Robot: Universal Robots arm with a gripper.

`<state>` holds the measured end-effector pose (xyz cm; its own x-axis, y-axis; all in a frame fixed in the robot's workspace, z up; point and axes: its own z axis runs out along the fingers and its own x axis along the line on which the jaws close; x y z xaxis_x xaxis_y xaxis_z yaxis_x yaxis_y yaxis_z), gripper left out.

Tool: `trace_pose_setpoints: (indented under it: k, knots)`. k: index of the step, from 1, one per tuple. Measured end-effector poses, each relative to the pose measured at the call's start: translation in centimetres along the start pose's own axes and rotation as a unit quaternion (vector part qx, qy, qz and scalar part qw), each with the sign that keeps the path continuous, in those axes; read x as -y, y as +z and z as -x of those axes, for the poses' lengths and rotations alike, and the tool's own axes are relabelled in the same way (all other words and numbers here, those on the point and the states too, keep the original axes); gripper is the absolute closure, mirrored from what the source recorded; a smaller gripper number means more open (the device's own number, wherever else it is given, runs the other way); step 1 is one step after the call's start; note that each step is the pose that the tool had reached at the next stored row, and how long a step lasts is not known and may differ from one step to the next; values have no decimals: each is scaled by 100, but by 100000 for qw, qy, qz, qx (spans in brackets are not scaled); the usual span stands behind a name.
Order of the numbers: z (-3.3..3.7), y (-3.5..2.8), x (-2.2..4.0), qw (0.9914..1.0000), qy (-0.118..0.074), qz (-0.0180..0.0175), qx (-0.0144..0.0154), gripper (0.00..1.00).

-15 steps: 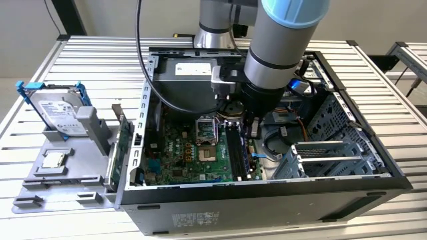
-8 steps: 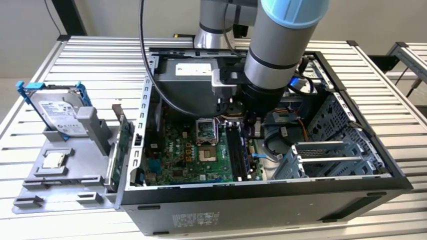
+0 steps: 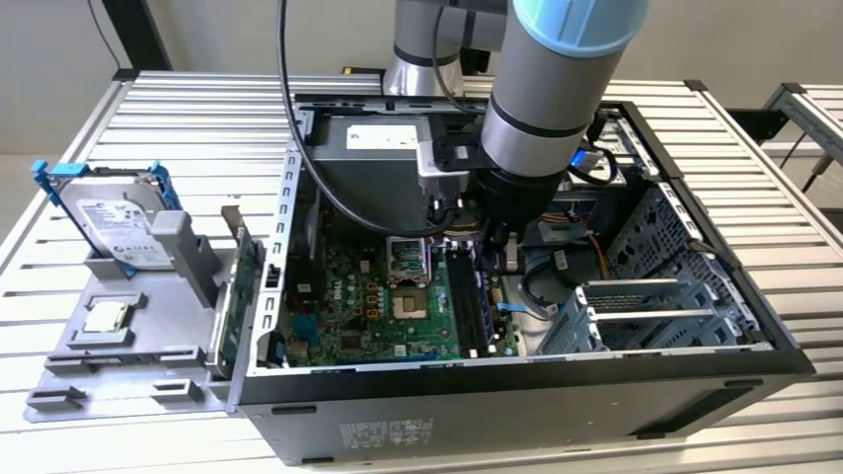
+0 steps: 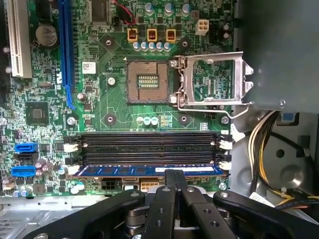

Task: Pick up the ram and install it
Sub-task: 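Press down the ram until it locks into place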

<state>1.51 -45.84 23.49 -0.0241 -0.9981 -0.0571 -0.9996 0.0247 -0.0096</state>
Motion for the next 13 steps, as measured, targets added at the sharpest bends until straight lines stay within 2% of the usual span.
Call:
trace_pose_setpoints:
  k: [11, 13]
  knots:
    - [-28, 185, -2, 100000, 0, 24, -93, 100]
    - [-24, 182, -1, 100000, 4, 54, -213, 100]
